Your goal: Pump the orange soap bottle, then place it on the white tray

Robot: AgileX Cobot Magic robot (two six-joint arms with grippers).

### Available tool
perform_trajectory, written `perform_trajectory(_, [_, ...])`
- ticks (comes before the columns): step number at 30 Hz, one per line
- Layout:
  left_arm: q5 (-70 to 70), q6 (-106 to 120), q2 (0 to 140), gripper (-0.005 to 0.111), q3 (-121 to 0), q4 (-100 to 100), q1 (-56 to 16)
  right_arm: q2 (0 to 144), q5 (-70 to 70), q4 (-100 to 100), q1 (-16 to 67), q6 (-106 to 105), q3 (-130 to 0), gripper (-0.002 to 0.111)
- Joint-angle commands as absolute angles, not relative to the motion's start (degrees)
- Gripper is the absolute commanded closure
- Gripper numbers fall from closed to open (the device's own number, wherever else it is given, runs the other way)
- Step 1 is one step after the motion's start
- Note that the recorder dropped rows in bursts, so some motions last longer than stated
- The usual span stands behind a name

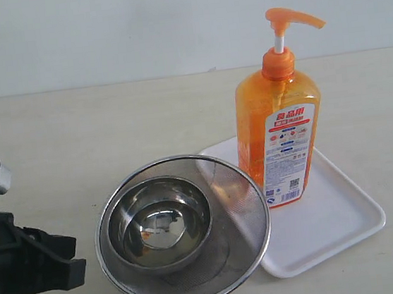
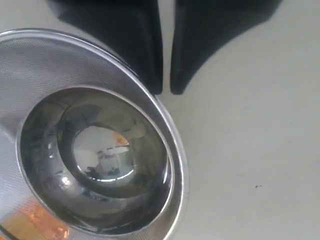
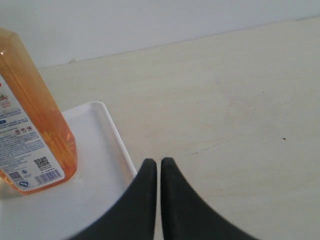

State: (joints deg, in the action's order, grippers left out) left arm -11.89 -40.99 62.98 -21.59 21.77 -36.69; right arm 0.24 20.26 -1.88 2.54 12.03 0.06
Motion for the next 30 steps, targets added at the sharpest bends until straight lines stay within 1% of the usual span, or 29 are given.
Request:
perform_trajectory(1, [-13.08,-41.27,62.63,0.102,-20.83,18.9,-36.58,0.0,19.73,-1.9,2.33,11.77,0.0,0.108])
perform_trajectory(4, [-16.12,-37.06,62.63,0.102,-19.73,14.96,-36.7,0.0,19.73,-1.9,2.33,11.77,0.0,0.108])
perform_trajectory(7, [-18.79,-26.78,62.63,0.102,-18.59,8.04,-36.7,0.0,19.73,-1.9,2.33,11.77,0.0,0.108])
perform_trajectory(9, [-17.77,-18.41,62.63,0.102,-18.05,-1.47,-36.7,0.0,19.73,-1.9,2.33,11.77,0.0,0.108])
perform_trajectory(12, [-18.65,0.0,62.63,0.102,-18.05,-18.99,-36.7,0.0,19.73,-1.9,2.33,11.77,0.0,0.108])
perform_trajectory(13, [-19.87,13.06,62.63,0.102,-18.05,-29.28,-36.7,0.0,19.73,-1.9,2.33,11.77,0.0,0.108])
perform_trajectory(16, [-23.75,27.46,62.63,0.102,-18.05,-43.18,-36.7,0.0,19.73,-1.9,2.33,11.77,0.0,0.108])
perform_trajectory(20, [-31.48,38.83,62.63,0.102,-18.05,-52.36,-36.7,0.0,19.73,-1.9,2.33,11.77,0.0,0.108])
perform_trajectory(23, [-34.72,48.27,63.28,0.102,-18.05,-59.42,-36.7,0.0,19.73,-1.9,2.33,11.77,0.0,0.108])
perform_trajectory(25, [-37.33,53.77,65.78,0.102,-18.05,-64.12,-36.7,0.0,19.73,-1.9,2.33,11.77,0.0,0.108])
perform_trajectory(30, [-37.17,72.65,76.36,0.102,-18.05,-79.51,-36.7,0.0,19.52,-1.9,2.33,11.77,0.0,0.108])
